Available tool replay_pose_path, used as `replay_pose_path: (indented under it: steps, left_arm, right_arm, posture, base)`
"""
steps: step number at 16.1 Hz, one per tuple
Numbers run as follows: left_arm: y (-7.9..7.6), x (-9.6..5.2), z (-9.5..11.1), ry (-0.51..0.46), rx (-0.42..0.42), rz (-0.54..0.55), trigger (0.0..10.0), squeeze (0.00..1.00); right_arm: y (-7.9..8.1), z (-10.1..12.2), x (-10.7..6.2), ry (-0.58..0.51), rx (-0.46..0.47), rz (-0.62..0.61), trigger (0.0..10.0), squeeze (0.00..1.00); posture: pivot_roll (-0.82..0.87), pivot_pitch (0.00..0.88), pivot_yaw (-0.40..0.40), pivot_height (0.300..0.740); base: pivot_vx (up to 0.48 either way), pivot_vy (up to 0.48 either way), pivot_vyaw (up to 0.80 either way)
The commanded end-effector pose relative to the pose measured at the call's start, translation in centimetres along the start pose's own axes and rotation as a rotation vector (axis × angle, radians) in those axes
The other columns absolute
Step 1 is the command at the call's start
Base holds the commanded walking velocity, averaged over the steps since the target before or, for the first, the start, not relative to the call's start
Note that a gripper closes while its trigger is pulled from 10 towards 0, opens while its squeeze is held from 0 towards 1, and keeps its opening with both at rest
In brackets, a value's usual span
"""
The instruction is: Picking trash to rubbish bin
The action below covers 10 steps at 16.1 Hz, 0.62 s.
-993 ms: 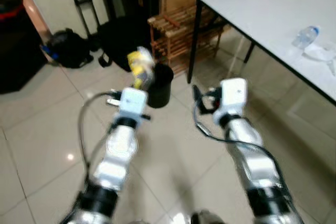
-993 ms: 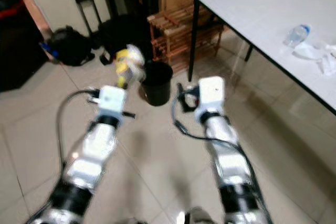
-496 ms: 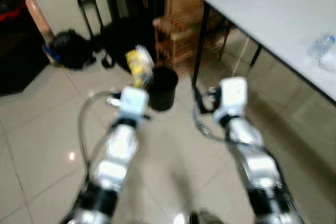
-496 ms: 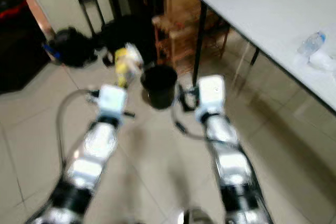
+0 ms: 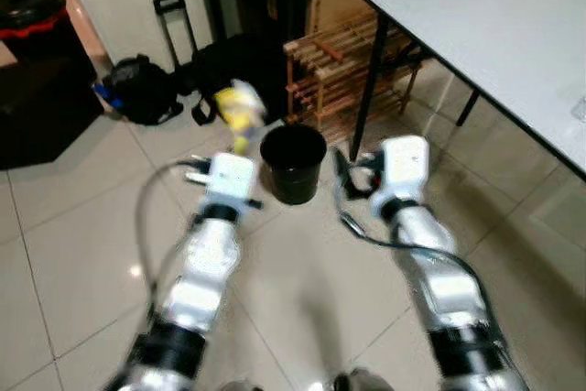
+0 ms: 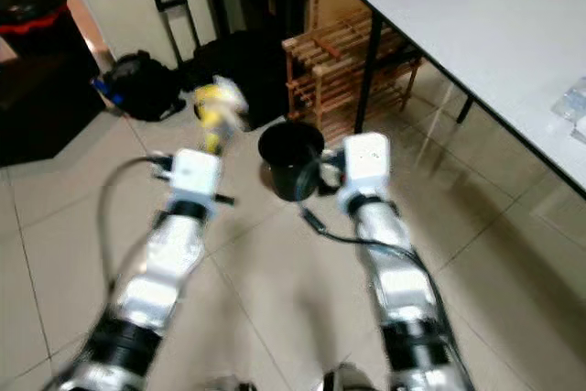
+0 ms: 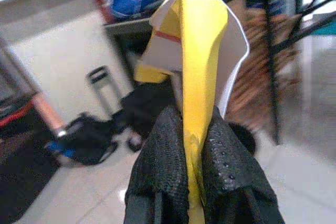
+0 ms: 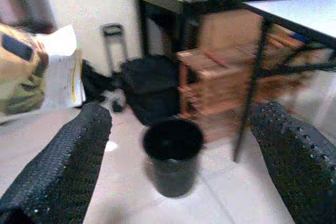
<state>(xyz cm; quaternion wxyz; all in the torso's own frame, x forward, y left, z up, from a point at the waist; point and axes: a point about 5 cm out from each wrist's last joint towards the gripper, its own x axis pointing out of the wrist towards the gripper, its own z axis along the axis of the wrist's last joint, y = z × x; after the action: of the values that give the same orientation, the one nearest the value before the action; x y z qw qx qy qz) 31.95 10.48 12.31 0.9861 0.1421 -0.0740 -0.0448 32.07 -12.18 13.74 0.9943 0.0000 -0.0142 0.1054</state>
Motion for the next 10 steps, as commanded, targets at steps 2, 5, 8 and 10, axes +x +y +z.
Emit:
replay_pose_path:
  steps: [2, 5, 8, 10]
  left_arm:
    - [0.77, 0.14, 0.22, -0.012, 0.018, 0.012, 10.0, 0.00]
    - [0.76, 0.15, 0.21, -0.012, 0.017, 0.012, 10.0, 0.00]
    - [0.70, 0.15, 0.25, -0.012, 0.017, 0.011, 10.0, 0.00]
    - [0.76, 0.17, 0.24, -0.012, 0.017, 0.012, 10.0, 0.00]
  right_arm:
    - [0.70, 0.45, 0.20, -0.012, 0.024, 0.026, 10.0, 0.00]
    - [0.69, 0.47, 0.20, -0.017, 0.001, 0.025, 10.0, 0.00]
    - [0.62, 0.44, 0.21, -0.016, 0.004, 0.022, 10.0, 0.00]
    - [0.69, 0.43, 0.25, -0.015, 0.004, 0.024, 10.0, 0.00]
  posture:
    - [-0.05, 0.147, 0.031, 0.740]
    - [-0.05, 0.147, 0.031, 0.740]
    - [-0.05, 0.146, 0.031, 0.740]
    - [-0.05, 0.146, 0.032, 0.740]
  base:
    - [0.328, 0.000, -0.35]
    - [0.330, 0.000, -0.27]
    - [0.326, 0.000, 0.00]
    - [0.328, 0.000, 0.00]
